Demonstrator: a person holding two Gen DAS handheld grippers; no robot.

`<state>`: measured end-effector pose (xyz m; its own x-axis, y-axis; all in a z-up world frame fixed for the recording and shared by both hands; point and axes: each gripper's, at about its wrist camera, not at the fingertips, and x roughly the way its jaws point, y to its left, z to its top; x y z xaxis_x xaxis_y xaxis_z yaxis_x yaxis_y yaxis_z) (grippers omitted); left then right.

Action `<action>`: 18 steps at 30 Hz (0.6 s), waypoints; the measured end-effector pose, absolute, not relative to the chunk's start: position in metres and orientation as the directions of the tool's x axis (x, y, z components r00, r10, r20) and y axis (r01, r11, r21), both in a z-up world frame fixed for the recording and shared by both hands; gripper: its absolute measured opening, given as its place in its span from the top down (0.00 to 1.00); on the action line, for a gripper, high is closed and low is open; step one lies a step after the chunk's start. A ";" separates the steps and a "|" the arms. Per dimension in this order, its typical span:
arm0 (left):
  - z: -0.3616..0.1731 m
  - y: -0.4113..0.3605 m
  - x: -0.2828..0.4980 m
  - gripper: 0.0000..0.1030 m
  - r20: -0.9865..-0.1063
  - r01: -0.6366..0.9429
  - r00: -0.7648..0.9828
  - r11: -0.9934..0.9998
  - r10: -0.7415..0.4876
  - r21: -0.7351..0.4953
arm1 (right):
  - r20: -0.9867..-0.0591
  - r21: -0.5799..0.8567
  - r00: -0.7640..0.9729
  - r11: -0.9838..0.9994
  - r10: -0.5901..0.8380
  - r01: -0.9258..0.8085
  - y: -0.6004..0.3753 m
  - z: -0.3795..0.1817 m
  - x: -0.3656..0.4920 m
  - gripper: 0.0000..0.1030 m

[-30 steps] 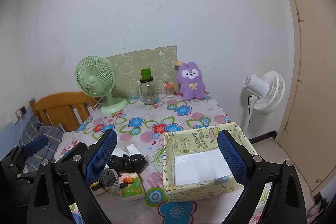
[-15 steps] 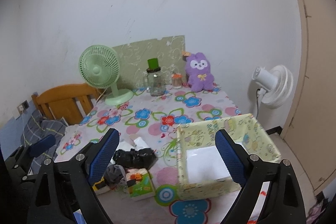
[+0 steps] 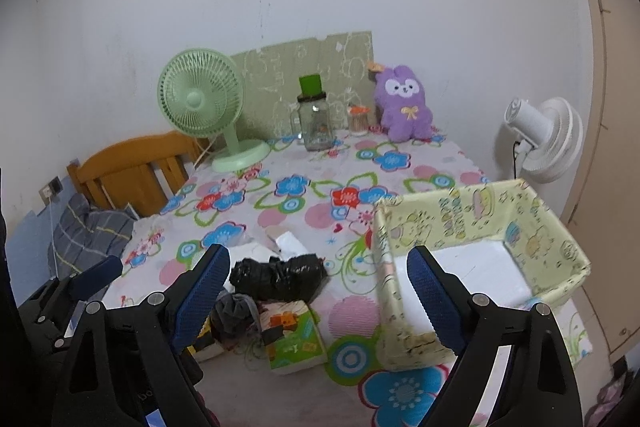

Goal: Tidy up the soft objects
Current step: 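Move both grippers down toward the two tissue packs on the table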

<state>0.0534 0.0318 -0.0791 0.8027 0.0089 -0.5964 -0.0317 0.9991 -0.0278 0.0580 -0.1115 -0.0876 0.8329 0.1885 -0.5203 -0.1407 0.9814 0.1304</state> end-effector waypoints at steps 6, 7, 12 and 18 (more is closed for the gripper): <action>-0.097 0.043 0.061 0.14 -0.634 -0.031 0.773 0.999 -0.001 -0.039 | -0.567 0.122 0.803 0.983 0.184 -0.139 -0.098 -0.105 0.068 0.12; -0.100 0.044 0.063 0.14 -0.641 -0.030 0.768 0.999 -0.002 -0.040 | -0.573 0.120 0.798 0.983 0.185 -0.141 -0.096 -0.108 0.070 0.12; -0.114 0.051 0.068 0.14 -0.664 -0.033 0.748 0.999 0.000 -0.037 | -0.604 0.120 0.773 0.981 0.192 -0.150 -0.083 -0.122 0.077 0.13; -0.130 0.058 0.072 0.14 -0.697 -0.034 0.717 0.998 -0.008 -0.047 | -0.644 0.112 0.737 0.978 0.207 -0.177 -0.069 -0.138 0.086 0.15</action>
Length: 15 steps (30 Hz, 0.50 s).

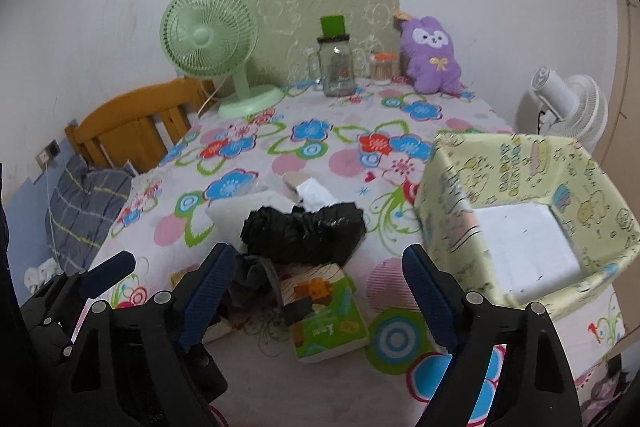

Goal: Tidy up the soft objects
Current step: 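Move both grippers down toward the two tissue packs on the table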

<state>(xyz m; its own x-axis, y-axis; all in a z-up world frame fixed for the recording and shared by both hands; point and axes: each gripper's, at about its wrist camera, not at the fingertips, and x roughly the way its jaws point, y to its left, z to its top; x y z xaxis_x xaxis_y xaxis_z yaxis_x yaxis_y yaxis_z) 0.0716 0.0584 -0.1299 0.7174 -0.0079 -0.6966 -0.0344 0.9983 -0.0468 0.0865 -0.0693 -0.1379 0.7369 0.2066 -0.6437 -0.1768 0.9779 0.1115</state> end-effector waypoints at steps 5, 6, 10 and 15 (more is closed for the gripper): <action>-0.142 0.062 0.075 0.15 -0.720 -0.044 0.694 0.998 0.000 -0.043 | -0.677 0.106 0.706 0.977 0.208 -0.186 -0.063 -0.151 0.092 0.17; -0.145 0.064 0.076 0.15 -0.726 -0.048 0.688 0.998 0.001 -0.044 | -0.683 0.105 0.700 0.976 0.208 -0.189 -0.061 -0.154 0.094 0.17; -0.154 0.068 0.080 0.17 -0.747 -0.057 0.665 0.997 0.004 -0.045 | -0.709 0.103 0.674 0.976 0.207 -0.191 -0.058 -0.164 0.101 0.18; -0.167 0.070 0.084 0.19 -0.775 -0.068 0.632 0.997 0.006 -0.048 | -0.741 0.099 0.640 0.976 0.202 -0.193 -0.054 -0.177 0.108 0.19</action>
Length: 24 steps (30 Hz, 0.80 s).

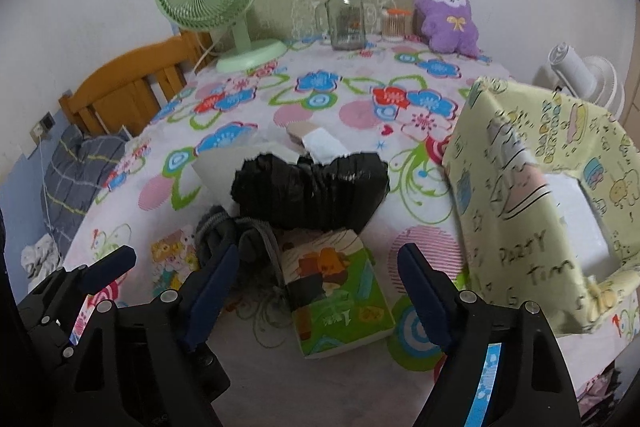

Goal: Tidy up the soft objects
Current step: 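Move both grippers down toward the two tissue packs on the table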

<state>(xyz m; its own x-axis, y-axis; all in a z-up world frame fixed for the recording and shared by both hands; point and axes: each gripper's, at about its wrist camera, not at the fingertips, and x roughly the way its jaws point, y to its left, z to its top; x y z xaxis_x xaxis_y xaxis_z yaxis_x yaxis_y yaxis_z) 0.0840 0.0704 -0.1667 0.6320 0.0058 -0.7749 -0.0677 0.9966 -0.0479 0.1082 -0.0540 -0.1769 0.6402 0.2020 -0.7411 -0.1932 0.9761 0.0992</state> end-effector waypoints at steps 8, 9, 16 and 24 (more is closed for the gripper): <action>-0.183 0.069 0.090 0.22 -0.808 -0.069 0.590 0.996 -0.003 -0.054 | -0.782 0.094 0.594 0.978 0.189 -0.187 -0.054 -0.194 0.118 0.19; -0.186 0.068 0.091 0.24 -0.813 -0.070 0.582 0.996 -0.002 -0.053 | -0.789 0.093 0.585 0.978 0.185 -0.185 -0.054 -0.197 0.119 0.20; -0.189 0.065 0.089 0.30 -0.816 -0.065 0.578 0.998 0.019 -0.022 | -0.812 0.089 0.556 0.979 0.178 -0.184 -0.052 -0.208 0.122 0.29; -0.187 0.064 0.087 0.34 -0.815 -0.060 0.580 0.998 0.013 -0.027 | -0.811 0.102 0.553 0.978 0.188 -0.182 -0.054 -0.208 0.121 0.35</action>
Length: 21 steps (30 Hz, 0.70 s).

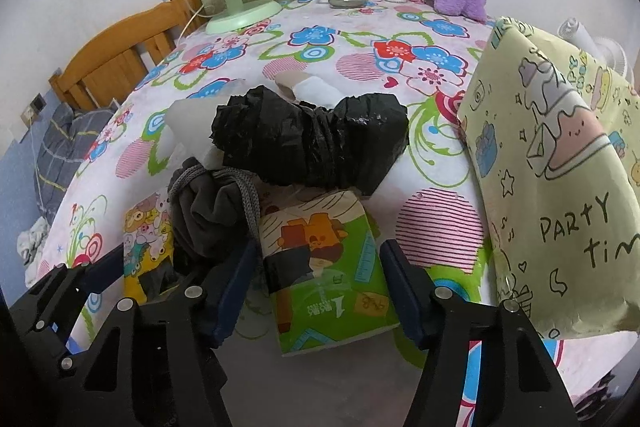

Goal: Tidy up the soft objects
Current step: 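Move both grippers down toward the two tissue packs on the table, then grasp the yellow cartoon tissue pack with the left gripper while the right grasps the green tissue pack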

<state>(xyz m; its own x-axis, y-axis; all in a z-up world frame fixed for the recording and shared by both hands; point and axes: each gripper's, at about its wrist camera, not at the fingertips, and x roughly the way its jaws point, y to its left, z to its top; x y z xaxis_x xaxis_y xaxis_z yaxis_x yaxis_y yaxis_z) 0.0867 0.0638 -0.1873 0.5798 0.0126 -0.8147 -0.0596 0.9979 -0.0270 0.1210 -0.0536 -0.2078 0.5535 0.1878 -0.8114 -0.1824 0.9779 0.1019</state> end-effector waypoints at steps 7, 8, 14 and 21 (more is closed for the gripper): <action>-0.188 0.060 0.082 0.34 -0.813 -0.058 0.582 0.998 0.019 -0.019 | -0.817 0.124 0.541 0.977 0.199 -0.172 -0.061 -0.208 0.116 0.35; -0.188 0.059 0.081 0.34 -0.812 -0.058 0.583 0.998 0.020 -0.017 | -0.818 0.127 0.539 0.977 0.201 -0.171 -0.061 -0.208 0.115 0.35; -0.189 0.055 0.076 0.35 -0.807 -0.060 0.590 0.998 0.029 -0.008 | -0.820 0.113 0.540 0.978 0.190 -0.173 -0.065 -0.208 0.109 0.35; -0.186 0.053 0.074 0.37 -0.807 -0.052 0.591 0.999 0.020 -0.014 | -0.814 0.111 0.547 0.978 0.192 -0.178 -0.062 -0.204 0.106 0.47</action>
<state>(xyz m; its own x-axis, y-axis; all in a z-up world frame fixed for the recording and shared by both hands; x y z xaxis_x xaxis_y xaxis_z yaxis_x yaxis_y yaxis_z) 0.0739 0.0525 -0.1858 0.5907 0.0199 -0.8067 -0.0525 0.9985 -0.0138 0.1059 -0.0624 -0.2044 0.5474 0.1924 -0.8145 -0.1785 0.9777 0.1110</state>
